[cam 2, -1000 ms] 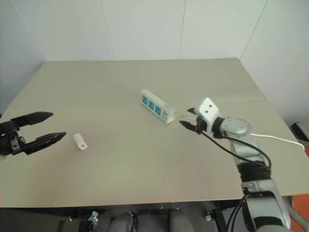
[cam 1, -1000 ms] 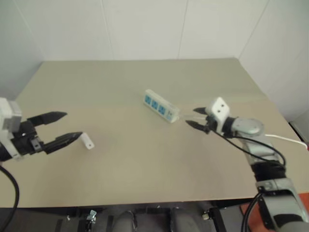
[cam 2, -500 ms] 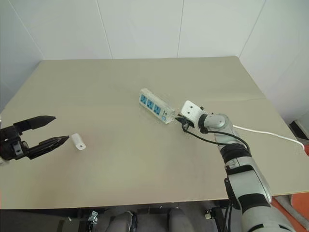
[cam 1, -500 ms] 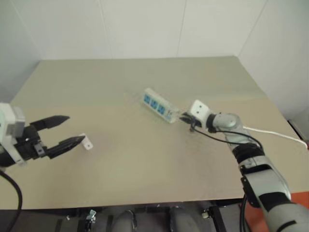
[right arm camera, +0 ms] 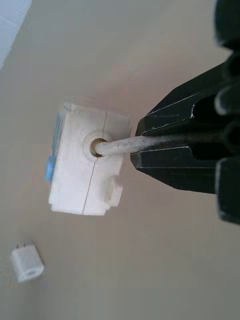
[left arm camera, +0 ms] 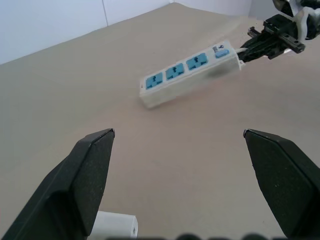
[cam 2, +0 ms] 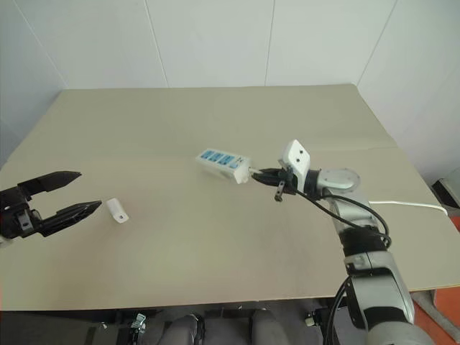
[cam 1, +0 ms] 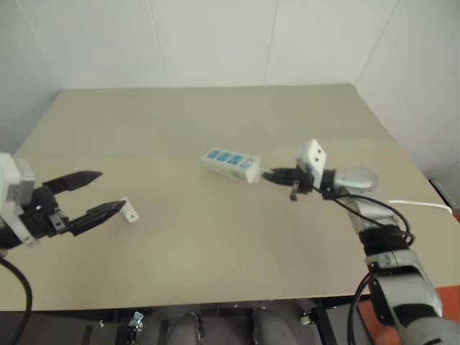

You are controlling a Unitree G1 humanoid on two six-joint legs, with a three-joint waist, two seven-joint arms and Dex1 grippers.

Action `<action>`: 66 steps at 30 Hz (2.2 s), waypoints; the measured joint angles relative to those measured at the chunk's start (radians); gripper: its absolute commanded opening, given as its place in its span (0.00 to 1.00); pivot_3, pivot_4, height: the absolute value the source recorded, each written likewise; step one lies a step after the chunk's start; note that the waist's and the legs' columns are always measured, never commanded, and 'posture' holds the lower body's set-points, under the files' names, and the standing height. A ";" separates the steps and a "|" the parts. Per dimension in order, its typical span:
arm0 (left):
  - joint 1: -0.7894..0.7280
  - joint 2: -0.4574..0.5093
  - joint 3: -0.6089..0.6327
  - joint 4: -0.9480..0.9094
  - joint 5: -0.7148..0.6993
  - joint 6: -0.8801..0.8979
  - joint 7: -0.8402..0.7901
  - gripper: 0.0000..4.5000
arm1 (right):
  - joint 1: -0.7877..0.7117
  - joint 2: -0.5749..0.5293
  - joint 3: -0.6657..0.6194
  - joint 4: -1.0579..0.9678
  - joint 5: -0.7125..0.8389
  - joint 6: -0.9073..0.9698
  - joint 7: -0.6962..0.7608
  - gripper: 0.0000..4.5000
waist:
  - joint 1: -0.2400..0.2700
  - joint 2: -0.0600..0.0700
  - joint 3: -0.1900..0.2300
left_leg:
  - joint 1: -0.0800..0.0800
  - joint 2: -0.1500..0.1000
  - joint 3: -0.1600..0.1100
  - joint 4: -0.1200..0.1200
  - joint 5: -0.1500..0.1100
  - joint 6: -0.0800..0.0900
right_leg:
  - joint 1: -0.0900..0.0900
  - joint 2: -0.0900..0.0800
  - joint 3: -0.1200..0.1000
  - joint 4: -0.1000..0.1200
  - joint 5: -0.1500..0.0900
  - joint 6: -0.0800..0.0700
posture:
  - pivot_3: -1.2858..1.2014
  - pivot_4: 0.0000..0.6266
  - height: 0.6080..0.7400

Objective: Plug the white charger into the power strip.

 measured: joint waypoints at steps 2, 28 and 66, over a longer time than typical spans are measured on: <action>-0.004 0.000 -0.006 0.004 0.000 0.000 -0.002 1.00 | 0.069 -0.016 0.001 -0.081 0.033 0.065 0.025 0.00 | 0.001 0.000 0.000 | 0.001 0.000 0.000 0.000 0.000 0.000 | 0.000 0.000 0.000 0.001 0.000 0.000 | 0.52 0.24 1.00; -0.040 -0.002 -0.080 0.024 0.002 -0.001 -0.005 1.00 | 0.244 0.037 -0.056 -0.332 0.053 0.197 -0.171 0.99 | -0.007 -0.002 -0.001 | 0.006 0.001 0.002 0.000 0.000 0.000 | 0.002 0.003 0.003 0.005 0.000 0.000 | 0.52 0.24 1.00; -0.043 -0.002 -0.079 0.026 0.001 -0.002 -0.010 1.00 | 0.290 0.334 0.048 -0.126 -0.055 -0.039 -0.453 0.99 | -0.008 -0.004 -0.002 | 0.007 0.000 0.003 0.001 0.000 0.000 | 0.002 0.002 0.003 0.006 0.000 0.000 | 0.52 0.24 1.00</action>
